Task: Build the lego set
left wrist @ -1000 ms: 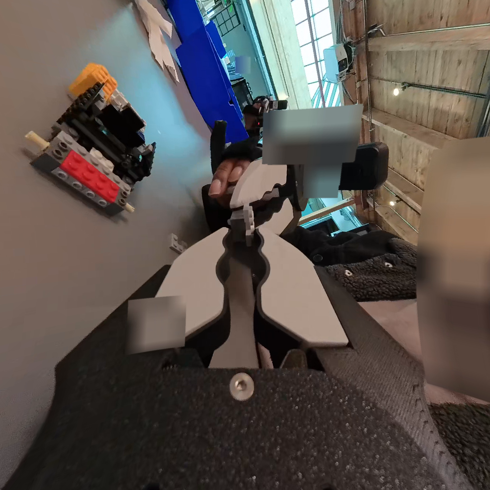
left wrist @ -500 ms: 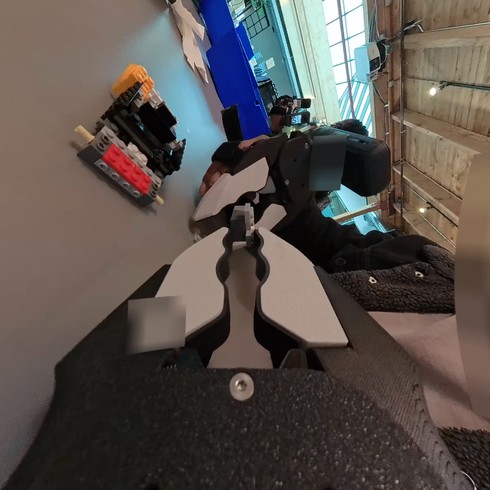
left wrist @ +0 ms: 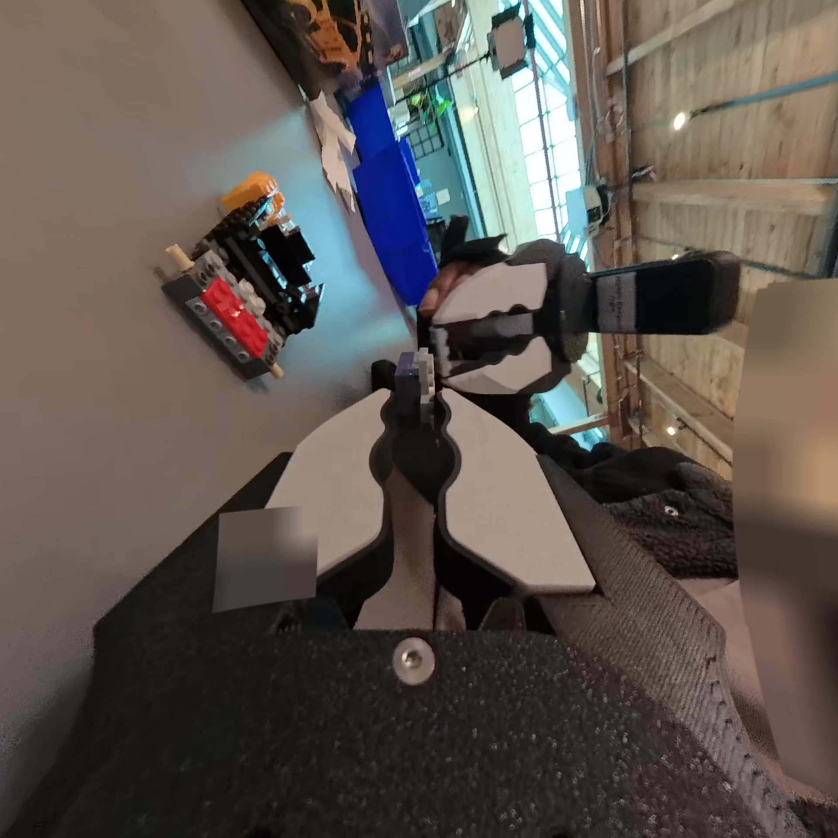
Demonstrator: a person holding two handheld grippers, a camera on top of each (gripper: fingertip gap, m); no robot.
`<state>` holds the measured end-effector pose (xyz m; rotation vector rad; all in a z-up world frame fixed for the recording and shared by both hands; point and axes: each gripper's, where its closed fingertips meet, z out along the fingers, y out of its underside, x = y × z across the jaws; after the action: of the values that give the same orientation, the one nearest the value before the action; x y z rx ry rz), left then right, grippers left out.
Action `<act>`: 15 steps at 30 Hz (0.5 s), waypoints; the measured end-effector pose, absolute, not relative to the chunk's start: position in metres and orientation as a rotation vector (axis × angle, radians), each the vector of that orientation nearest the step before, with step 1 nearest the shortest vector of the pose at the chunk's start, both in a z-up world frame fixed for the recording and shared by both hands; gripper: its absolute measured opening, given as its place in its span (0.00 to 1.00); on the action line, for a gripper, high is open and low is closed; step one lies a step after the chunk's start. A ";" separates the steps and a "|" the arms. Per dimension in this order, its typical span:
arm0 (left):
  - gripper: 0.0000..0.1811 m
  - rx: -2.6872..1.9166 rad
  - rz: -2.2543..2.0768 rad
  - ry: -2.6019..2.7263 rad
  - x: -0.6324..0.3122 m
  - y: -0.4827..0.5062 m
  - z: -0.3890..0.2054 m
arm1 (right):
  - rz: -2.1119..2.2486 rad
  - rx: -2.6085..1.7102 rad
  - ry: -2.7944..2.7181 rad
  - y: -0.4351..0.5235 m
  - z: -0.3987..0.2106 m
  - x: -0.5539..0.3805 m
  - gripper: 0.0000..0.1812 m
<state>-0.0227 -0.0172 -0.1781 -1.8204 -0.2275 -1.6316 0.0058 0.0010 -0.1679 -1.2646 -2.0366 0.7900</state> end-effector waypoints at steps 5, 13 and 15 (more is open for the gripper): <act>0.08 -1.728 -1.629 -0.303 -0.014 -0.015 -0.167 | 0.598 -1.182 -2.167 -0.001 -0.158 -0.004 0.13; 0.08 -1.717 -1.648 -0.331 -0.015 -0.016 -0.169 | 0.570 -1.175 -2.224 -0.007 -0.164 -0.009 0.13; 0.08 -1.719 -1.657 -0.330 -0.014 -0.016 -0.169 | 0.563 -1.177 -2.231 -0.007 -0.165 -0.008 0.13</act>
<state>-0.0143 -0.0161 -0.1693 -1.7193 -0.3304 -1.6573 -0.0083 -0.0069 -0.1647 -1.1766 -2.2311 0.5629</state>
